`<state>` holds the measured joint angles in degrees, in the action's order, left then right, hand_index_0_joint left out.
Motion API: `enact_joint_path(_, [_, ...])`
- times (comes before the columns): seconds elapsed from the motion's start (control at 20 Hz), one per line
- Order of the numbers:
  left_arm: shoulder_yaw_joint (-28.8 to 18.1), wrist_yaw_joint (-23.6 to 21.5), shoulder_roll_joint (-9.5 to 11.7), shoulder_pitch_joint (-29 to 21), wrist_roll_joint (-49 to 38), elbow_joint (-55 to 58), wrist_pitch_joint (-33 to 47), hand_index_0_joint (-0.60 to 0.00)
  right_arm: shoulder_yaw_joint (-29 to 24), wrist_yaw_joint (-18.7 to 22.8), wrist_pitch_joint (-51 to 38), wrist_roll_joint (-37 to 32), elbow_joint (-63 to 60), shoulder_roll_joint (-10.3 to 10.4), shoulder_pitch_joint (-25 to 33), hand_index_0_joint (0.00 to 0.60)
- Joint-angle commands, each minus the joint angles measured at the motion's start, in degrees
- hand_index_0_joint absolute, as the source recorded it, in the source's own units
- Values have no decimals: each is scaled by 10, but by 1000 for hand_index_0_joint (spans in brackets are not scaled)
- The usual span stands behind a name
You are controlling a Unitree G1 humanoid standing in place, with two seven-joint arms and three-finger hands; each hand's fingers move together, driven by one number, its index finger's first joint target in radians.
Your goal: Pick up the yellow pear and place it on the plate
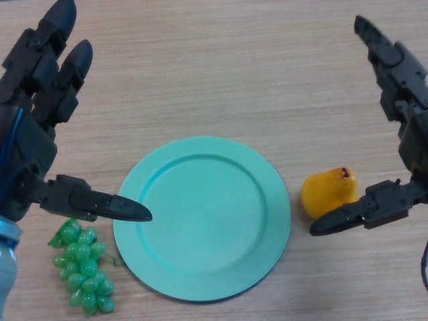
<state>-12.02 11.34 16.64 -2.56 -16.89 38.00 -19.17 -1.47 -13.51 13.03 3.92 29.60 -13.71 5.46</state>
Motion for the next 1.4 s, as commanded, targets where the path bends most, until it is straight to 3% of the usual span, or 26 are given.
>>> enact_joint_path(0.05, [-53, 32, 19, 1, -5, 25, 48, 0, -24, 20, -125, 10, -21, -18, 39, 0])
enact_joint_path(0.2, [-67, 75, 15, 23, 36, -10, 113, 0, -23, 20, -193, -3, -116, -19, 53, 0])
enact_joint_path(0.35, [-47, 82, 1, 43, 68, -13, 139, 0, -24, 30, -259, 4, -231, -24, 80, 0])
enact_joint_path(0.65, [-48, 94, -14, 71, 68, 16, 125, 0, -19, 100, -428, 79, -532, -37, 145, 0])
enact_joint_path(0.9, [-61, 89, -21, 80, 48, 41, 99, 0, -6, 120, -478, 87, -697, -33, 197, 0])
enact_joint_path(1.0, [-58, 87, -21, 80, 55, 44, 99, 0, -3, 90, -454, 62, -691, -24, 194, 0])
enact_joint_path(1.15, [-60, 88, -20, 80, 54, 49, 91, 0, 0, 92, -452, 68, -705, -24, 197, 350])
enact_joint_path(1.2, [-62, 91, -20, 82, 52, 56, 85, 0, 10, 117, -468, 118, -738, -32, 204, 500])
enact_joint_path(1.25, [-65, 94, -21, 84, 52, 60, 85, 0, 27, 190, -503, 232, -791, -54, 219, 581])
enact_joint_path(1.3, [-66, 96, -24, 87, 53, 60, 92, 0, 32, 232, -496, 300, -808, -64, 224, 600])
enact_joint_path(1.4, [-74, 99, -24, 89, 50, 60, 95, 0, 21, 248, -464, 317, -794, -61, 220, 600])
